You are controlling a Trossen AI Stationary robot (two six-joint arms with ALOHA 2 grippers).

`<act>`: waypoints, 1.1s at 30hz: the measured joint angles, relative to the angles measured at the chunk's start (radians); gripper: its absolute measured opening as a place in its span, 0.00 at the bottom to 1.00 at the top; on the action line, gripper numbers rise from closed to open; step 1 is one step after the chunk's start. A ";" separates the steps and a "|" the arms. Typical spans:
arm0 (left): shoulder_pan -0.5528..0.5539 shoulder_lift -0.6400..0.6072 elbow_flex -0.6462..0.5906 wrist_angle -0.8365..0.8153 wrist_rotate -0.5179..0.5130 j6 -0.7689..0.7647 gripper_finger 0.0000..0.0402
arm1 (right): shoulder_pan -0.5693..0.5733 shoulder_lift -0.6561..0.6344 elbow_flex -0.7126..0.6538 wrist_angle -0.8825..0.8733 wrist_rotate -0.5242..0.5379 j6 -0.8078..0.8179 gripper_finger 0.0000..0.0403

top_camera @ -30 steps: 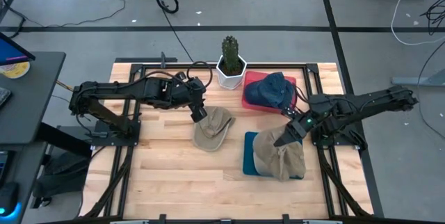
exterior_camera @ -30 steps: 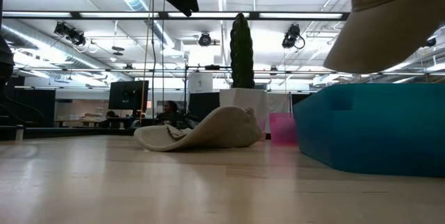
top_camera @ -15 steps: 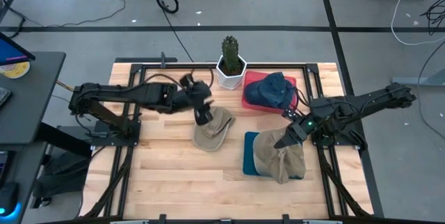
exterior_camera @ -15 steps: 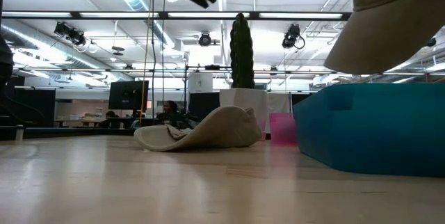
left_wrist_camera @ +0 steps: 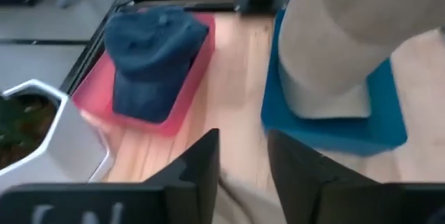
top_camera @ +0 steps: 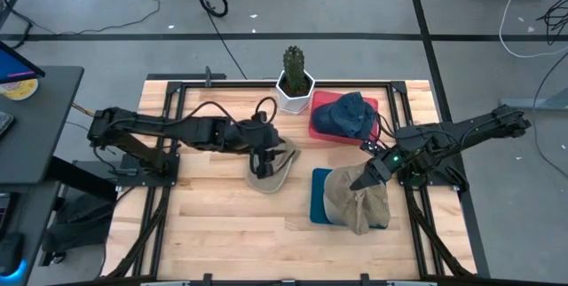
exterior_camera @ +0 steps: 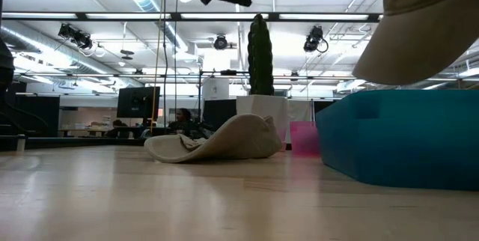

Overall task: Pick & Place hat
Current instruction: Put the bottom brown cap into the blue bin

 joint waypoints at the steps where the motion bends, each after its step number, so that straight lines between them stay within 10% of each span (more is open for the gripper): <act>1: 0.005 -0.002 -0.009 0.026 0.014 0.000 0.28 | 0.000 0.000 0.000 -0.002 0.000 -0.003 0.00; 11: 0.055 -0.062 -0.181 0.354 0.267 -0.072 0.02 | 0.000 0.000 0.000 -0.016 0.011 0.002 0.01; 21: 0.094 -0.313 -0.431 0.708 0.281 -0.135 0.02 | -0.001 0.000 0.000 -0.015 0.016 0.009 0.01; 33: 0.102 -0.442 -0.539 0.722 0.276 -0.180 0.01 | 0.008 0.000 0.000 -0.002 0.038 0.058 0.01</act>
